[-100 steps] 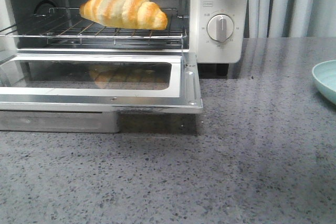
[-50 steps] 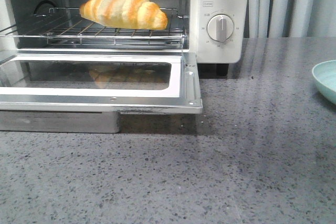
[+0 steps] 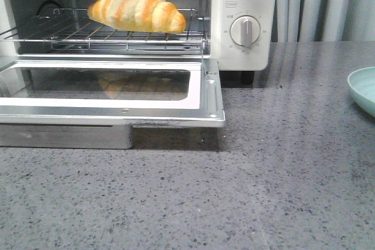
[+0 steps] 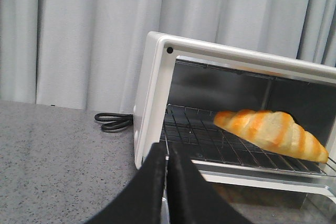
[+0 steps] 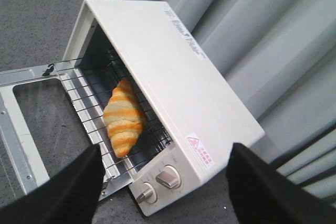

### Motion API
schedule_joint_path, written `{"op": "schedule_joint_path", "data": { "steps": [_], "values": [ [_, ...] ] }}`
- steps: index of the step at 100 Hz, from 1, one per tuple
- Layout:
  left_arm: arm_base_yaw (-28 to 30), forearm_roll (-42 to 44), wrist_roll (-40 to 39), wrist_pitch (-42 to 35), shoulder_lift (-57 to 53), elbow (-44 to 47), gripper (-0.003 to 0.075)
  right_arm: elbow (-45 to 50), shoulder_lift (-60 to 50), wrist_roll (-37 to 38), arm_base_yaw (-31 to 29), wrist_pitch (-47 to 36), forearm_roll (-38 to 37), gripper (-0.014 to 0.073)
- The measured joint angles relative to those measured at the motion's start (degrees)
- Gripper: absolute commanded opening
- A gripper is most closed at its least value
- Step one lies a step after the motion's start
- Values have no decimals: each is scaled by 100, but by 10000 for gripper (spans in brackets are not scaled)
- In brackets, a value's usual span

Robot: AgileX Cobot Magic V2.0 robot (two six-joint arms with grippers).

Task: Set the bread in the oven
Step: 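Withdraw the right gripper from the oven back over the plate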

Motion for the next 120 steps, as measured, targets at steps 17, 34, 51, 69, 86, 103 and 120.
{"op": "schedule_joint_path", "data": {
  "steps": [17, 34, 51, 69, 86, 103, 120],
  "values": [
    [0, -12, 0, 0, 0, 0, -21, -10, -123, 0, 0, 23, -29, 452],
    [0, -12, 0, 0, 0, 0, -21, -10, -73, 0, 0, 23, -29, 452],
    [0, -12, 0, 0, 0, 0, -21, -10, -35, 0, 0, 23, -29, 452],
    [0, -12, 0, 0, 0, 0, -21, -10, 52, 0, 0, 23, -29, 452],
    [0, -12, 0, 0, 0, 0, -21, 90, 137, 11, -113, 23, -5, 452],
    [0, -12, 0, 0, 0, 0, -21, 193, 141, 180, -665, 23, 185, 452],
    [0, -12, 0, 0, 0, 0, -21, 203, 141, 242, -1879, 23, 830, 452]
  ]
}}
